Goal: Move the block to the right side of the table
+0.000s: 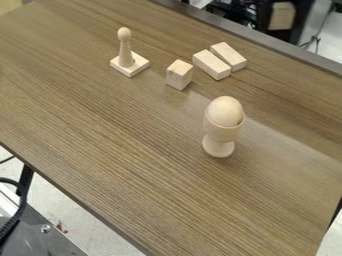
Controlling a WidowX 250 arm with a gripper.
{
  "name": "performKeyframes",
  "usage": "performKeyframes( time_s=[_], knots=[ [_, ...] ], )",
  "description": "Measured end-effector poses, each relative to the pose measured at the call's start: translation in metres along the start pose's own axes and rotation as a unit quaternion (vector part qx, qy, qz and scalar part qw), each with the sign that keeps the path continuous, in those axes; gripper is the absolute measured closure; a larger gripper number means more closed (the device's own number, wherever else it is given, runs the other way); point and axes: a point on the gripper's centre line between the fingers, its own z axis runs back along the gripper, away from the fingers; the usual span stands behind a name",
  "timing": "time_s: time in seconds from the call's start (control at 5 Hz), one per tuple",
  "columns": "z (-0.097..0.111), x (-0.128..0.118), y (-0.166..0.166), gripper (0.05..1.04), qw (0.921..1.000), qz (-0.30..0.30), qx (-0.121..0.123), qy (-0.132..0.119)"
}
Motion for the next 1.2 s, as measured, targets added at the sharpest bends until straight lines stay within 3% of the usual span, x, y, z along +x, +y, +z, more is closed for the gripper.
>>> performKeyframes(
  time_s=[0.2,0.4,0.6,0.8,1.0,1.2],
  knots=[
    [-0.032,-0.022,-0.027,0.495,0.9971,-0.057,-0.016,0.047],
    [-0.055,-0.045,-0.051,0.495,0.9877,-0.121,-0.028,0.095],
    [-0.081,-0.06,-0.063,0.495,0.9632,-0.211,-0.026,0.164],
    [-0.096,-0.063,-0.066,0.495,0.9519,-0.247,-0.023,0.18],
    [-0.105,-0.068,-0.068,0.495,0.9432,-0.27,0.011,0.193],
    [-0.107,-0.073,-0.067,0.495,0.9428,-0.271,0.033,0.191]
  ],
)
